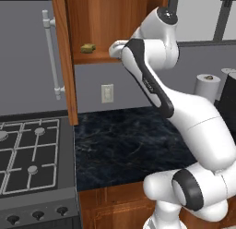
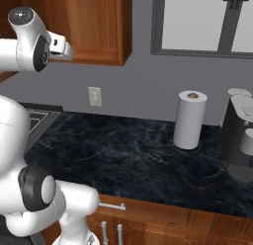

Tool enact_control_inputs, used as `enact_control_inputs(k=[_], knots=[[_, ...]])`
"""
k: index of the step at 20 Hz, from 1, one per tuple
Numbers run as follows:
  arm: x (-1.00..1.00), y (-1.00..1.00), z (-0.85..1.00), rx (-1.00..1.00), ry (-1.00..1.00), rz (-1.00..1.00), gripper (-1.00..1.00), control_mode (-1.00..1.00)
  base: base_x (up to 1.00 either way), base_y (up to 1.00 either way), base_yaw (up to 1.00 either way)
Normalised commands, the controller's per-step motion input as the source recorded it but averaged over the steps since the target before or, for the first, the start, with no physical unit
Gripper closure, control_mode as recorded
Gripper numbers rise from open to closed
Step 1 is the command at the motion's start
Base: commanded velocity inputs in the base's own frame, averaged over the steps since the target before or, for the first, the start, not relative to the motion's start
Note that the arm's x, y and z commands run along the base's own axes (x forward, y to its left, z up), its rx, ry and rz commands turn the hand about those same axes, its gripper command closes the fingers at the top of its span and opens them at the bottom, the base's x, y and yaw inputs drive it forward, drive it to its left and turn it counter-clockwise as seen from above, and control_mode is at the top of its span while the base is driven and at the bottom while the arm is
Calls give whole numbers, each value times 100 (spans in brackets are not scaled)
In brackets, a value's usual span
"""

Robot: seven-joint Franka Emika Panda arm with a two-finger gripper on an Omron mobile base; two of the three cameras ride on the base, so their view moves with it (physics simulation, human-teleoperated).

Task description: Open the cabinet. Pick the sponge and place it next to the sink. Then close the cabinet.

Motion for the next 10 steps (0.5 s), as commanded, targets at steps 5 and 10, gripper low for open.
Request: enact_control_inputs(k=[5,10], knots=[[35,8,0,0,0,-1,-100,-100,0,0,0],[40,18,0,0,0,-2,-100,-100,0,0,0]])
